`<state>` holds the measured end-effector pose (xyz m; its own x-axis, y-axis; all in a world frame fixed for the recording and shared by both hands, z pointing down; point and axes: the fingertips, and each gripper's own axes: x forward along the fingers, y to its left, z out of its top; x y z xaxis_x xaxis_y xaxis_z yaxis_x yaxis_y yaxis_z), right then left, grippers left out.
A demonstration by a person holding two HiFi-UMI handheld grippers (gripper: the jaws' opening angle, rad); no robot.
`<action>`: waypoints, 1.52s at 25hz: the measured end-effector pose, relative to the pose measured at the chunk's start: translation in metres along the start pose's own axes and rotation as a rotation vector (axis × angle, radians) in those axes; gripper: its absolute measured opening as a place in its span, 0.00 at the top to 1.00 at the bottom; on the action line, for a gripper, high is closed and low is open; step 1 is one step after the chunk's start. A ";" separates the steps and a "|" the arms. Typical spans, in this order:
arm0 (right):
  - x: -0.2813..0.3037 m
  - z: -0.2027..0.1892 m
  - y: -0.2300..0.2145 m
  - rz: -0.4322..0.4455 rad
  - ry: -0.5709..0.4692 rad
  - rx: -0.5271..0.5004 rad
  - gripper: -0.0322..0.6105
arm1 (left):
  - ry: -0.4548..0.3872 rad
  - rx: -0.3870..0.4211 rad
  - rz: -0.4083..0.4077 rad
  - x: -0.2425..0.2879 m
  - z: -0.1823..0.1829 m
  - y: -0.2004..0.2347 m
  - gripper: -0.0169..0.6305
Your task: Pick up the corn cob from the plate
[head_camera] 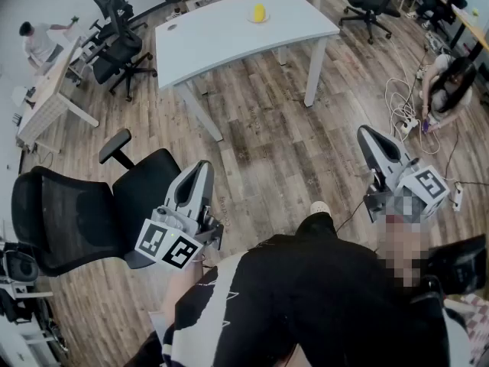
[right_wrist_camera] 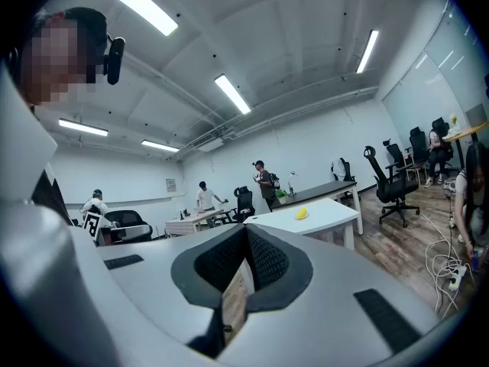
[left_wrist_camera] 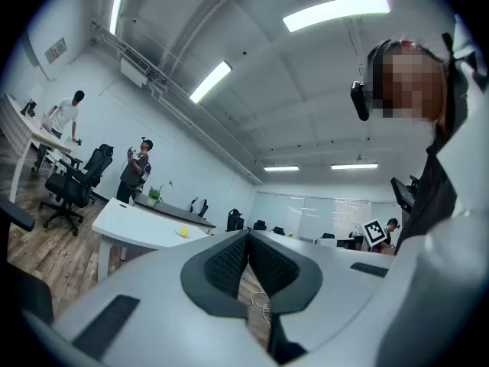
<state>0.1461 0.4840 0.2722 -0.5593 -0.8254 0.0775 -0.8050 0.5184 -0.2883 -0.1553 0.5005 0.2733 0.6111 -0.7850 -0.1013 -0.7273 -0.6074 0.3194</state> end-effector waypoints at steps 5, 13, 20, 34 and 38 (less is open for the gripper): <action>0.002 0.000 0.013 0.005 0.005 -0.032 0.93 | -0.008 0.002 -0.015 -0.004 0.004 -0.001 0.95; 0.003 -0.002 0.024 -0.006 0.014 -0.049 0.93 | -0.011 -0.007 -0.020 -0.010 0.001 0.004 0.95; 0.017 -0.018 -0.004 -0.039 0.060 -0.005 0.93 | 0.003 -0.047 0.021 -0.001 -0.023 0.022 0.95; 0.160 0.023 -0.097 0.084 0.084 0.020 0.93 | 0.061 -0.063 0.067 0.124 -0.014 0.080 0.95; 0.197 0.028 -0.145 0.100 0.108 0.016 0.93 | 0.079 -0.078 0.089 0.179 -0.027 0.098 0.95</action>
<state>0.1581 0.2403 0.3022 -0.6557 -0.7400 0.1499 -0.7412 0.5929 -0.3150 -0.1090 0.3032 0.3115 0.5703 -0.8215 0.0044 -0.7553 -0.5222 0.3960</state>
